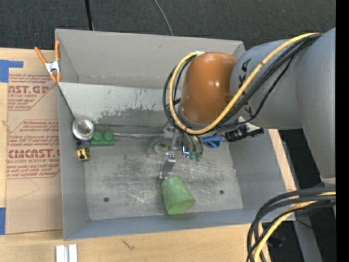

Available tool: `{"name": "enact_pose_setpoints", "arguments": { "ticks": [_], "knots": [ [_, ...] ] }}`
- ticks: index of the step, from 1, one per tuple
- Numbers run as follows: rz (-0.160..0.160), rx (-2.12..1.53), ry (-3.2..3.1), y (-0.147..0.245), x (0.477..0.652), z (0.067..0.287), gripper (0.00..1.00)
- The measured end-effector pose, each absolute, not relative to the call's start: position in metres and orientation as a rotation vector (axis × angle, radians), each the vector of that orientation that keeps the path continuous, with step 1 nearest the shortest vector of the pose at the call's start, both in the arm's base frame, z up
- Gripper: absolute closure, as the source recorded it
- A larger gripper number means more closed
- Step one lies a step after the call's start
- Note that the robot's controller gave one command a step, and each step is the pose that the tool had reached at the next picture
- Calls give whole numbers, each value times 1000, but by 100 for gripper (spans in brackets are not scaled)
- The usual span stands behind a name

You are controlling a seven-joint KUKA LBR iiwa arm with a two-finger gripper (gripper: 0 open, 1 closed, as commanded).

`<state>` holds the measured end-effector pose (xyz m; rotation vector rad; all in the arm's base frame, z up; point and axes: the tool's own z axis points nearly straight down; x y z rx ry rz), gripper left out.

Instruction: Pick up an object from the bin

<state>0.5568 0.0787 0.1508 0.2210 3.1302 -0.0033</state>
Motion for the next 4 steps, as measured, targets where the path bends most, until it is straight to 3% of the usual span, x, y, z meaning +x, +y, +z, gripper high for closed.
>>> {"name": "enact_pose_setpoints", "arguments": {
  "ticks": [1,2,3,4],
  "knots": [
    [-1,234,3138,66,493,142,0],
    [0,-276,3130,21,490,80,0],
    [2,-276,3131,22,490,81,100],
    [-1,-389,3108,18,504,230,100]
  ]
}}
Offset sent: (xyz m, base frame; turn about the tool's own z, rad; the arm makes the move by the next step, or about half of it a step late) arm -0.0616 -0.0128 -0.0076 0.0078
